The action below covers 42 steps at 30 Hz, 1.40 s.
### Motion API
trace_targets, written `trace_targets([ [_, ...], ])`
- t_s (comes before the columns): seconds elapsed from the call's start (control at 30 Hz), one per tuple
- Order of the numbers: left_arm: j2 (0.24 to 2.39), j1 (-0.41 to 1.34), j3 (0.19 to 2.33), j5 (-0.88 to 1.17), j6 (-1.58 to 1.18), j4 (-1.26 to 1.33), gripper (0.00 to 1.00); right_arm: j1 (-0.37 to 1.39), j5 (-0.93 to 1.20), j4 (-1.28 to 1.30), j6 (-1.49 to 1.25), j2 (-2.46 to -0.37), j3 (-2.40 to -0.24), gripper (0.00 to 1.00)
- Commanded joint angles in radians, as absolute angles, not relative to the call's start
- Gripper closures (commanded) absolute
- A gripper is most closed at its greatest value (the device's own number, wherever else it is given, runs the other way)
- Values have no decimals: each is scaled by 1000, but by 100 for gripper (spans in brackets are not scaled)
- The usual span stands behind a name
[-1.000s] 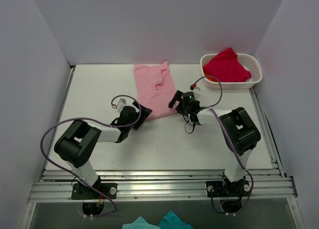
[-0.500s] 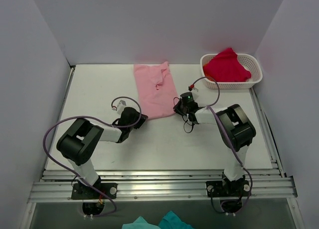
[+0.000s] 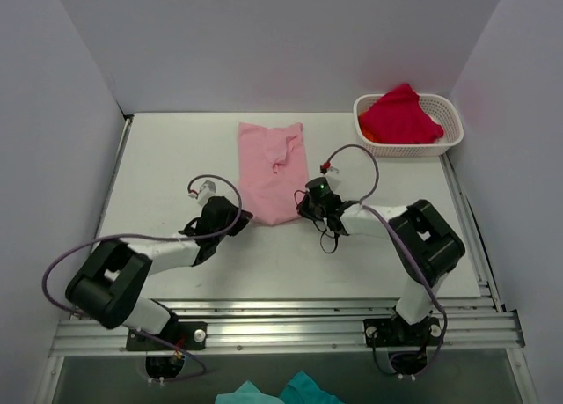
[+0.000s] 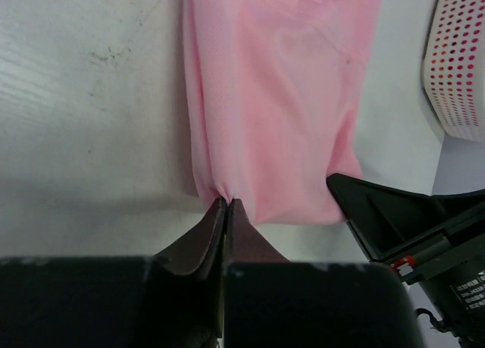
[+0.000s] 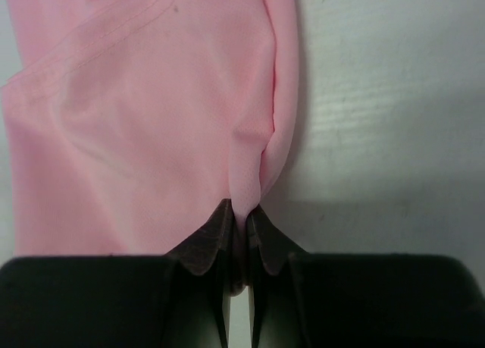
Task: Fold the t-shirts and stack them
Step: Grab one side of the 2/3 rectangular tshirt with both arms, then fold the long partially folded tshirt into a neat square
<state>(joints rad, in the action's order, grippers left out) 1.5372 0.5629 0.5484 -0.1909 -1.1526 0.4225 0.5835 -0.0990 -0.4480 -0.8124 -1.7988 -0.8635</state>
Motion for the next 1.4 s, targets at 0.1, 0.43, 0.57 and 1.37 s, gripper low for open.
trace_targets([
  [0.1, 1174, 610, 511, -238, -1101, 146, 98, 675, -215, -275, -862, -1556, -790, 100],
  [0.43, 997, 595, 656, -311, -991, -109, 98, 710, -305, -127, -827, -1486, -937, 100],
  [0.57, 1097, 558, 744, -287, -953, -95, 98, 700, -295, -104, -796, -1586, -1058, 100],
  [1.37, 1763, 140, 1234, 76, -907, 129, 79, 447, -21, -5, -730, -2327, -1965, 61],
])
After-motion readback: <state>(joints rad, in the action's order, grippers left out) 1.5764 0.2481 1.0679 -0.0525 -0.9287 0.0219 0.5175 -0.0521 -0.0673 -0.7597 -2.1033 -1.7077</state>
